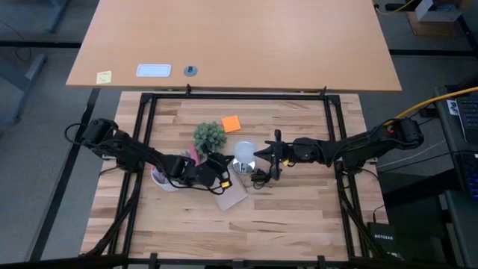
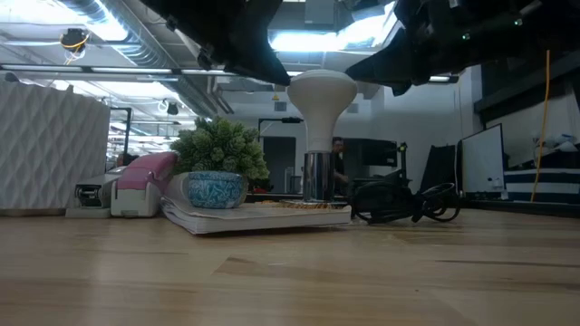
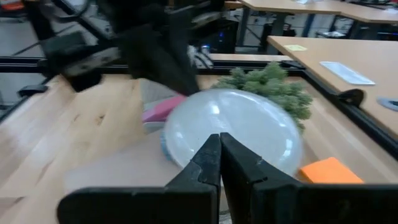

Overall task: Screw lightbulb
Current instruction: Insert the lightbulb into the silver lamp socket

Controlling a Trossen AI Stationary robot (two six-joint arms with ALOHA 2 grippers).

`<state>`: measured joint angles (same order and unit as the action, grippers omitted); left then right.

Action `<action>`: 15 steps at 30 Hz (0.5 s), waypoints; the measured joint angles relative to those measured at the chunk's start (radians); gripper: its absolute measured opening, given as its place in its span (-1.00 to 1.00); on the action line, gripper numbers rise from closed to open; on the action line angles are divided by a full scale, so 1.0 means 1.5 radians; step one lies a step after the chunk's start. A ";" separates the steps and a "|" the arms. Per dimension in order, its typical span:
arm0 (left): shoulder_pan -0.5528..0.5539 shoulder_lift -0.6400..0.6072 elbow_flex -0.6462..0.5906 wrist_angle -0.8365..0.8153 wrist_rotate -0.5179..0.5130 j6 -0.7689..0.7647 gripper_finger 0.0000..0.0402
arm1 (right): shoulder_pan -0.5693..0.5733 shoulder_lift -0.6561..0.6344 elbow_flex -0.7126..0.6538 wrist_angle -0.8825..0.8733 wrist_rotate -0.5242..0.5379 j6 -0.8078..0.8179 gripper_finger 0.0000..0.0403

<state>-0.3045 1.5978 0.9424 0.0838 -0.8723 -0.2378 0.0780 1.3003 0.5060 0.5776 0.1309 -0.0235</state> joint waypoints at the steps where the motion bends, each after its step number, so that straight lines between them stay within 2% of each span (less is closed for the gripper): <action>1: 0.003 0.000 0.000 -0.001 -0.003 0.000 -1.00 | 0.000 0.000 0.000 0.001 -0.010 0.000 -0.94; 4: 0.016 0.000 0.000 0.001 -0.005 0.000 -1.00 | 0.000 0.001 -0.001 0.006 -0.032 0.000 -0.94; 15: 0.049 0.000 0.000 0.002 -0.002 0.007 -1.00 | 0.001 0.002 -0.001 0.016 -0.029 0.000 -0.94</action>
<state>-0.2303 1.5982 0.9424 0.0874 -0.8757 -0.2274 0.0788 1.3025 0.5041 0.6023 0.0873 -0.0235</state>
